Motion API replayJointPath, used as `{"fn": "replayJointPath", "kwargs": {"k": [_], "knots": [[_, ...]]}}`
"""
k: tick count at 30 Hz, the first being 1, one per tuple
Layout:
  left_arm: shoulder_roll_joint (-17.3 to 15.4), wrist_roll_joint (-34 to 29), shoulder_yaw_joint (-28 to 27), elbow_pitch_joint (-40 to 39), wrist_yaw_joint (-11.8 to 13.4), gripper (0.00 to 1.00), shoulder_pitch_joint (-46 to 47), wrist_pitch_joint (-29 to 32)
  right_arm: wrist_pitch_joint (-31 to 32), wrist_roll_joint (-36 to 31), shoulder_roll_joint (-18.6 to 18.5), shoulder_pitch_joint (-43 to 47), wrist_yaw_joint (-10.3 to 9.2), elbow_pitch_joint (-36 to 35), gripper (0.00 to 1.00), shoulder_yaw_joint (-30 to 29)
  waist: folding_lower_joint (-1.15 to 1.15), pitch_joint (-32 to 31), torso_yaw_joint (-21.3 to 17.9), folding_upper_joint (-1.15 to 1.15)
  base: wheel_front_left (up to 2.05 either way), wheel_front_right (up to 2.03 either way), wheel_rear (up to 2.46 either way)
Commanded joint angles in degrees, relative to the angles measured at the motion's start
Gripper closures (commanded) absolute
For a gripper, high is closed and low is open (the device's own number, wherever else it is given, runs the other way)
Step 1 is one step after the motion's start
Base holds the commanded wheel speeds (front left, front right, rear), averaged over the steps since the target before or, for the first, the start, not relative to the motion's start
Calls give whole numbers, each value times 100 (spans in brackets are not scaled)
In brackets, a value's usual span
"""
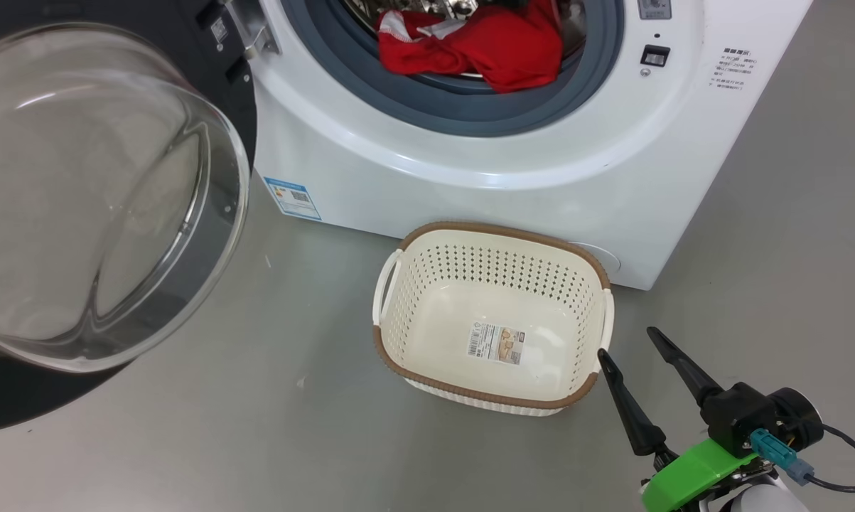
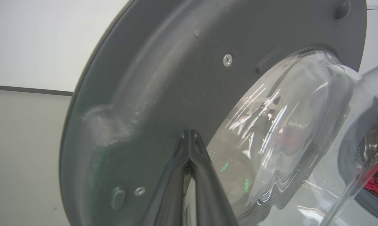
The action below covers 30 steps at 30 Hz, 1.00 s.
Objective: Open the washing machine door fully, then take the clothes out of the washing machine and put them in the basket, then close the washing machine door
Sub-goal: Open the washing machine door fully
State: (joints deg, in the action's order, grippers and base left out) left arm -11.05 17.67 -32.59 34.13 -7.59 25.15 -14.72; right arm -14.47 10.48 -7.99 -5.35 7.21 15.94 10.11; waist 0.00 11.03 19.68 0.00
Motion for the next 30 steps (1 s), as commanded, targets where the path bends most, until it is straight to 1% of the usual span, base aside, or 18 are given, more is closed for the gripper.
{"fn": "replayJointPath", "kwargs": {"k": [1,11,13,15,16,17,18,19,20,21,25,30], "knots": [[-366,-47,-155,-91,11,100,115,-28,-52,-35,-18,-130,28,-154,0,105,0,-30,8,0,0,0,0],[-282,50,102,-233,10,100,-301,-28,-52,53,33,-79,28,-99,0,66,0,-289,26,0,0,0,0],[-224,59,149,-320,10,100,-411,-28,-52,70,45,-57,28,-75,0,50,0,-349,37,0,0,0,0],[-90,18,197,-482,10,100,-568,-28,-52,74,67,-22,28,-61,0,44,0,-418,44,0,0,0,0],[-31,-6,208,-564,10,84,-641,-28,-52,74,78,-6,28,-56,0,42,0,-446,47,0,0,0,0],[18,-21,223,-637,10,54,-705,-28,-52,82,87,9,28,-49,0,35,0,-475,47,0,0,0,0],[65,-18,263,-712,10,37,-767,-28,-52,94,94,23,28,-40,0,28,0,-509,45,0,0,0,0],[100,-2,311,-784,10,25,-829,-28,-52,107,99,35,28,-30,0,24,0,-537,40,0,0,0,0],[128,3,339,-849,10,5,-901,-28,-52,117,103,49,28,-18,0,19,0,-570,32,0,0,0,0],[157,6,370,-912,10,0,-975,-28,-52,117,107,62,28,-10,0,3,0,-589,22,0,0,0,0],[229,75,544,-1123,10,0,-1242,-28,-52,108,136,115,28,14,0,-46,0,-684,-30,0,0,0,0],[287,114,891,-1429,10,0,-1587,-28,-52,20,191,198,28,35,0,-174,0,-767,-135,0,0,0,0]]}}
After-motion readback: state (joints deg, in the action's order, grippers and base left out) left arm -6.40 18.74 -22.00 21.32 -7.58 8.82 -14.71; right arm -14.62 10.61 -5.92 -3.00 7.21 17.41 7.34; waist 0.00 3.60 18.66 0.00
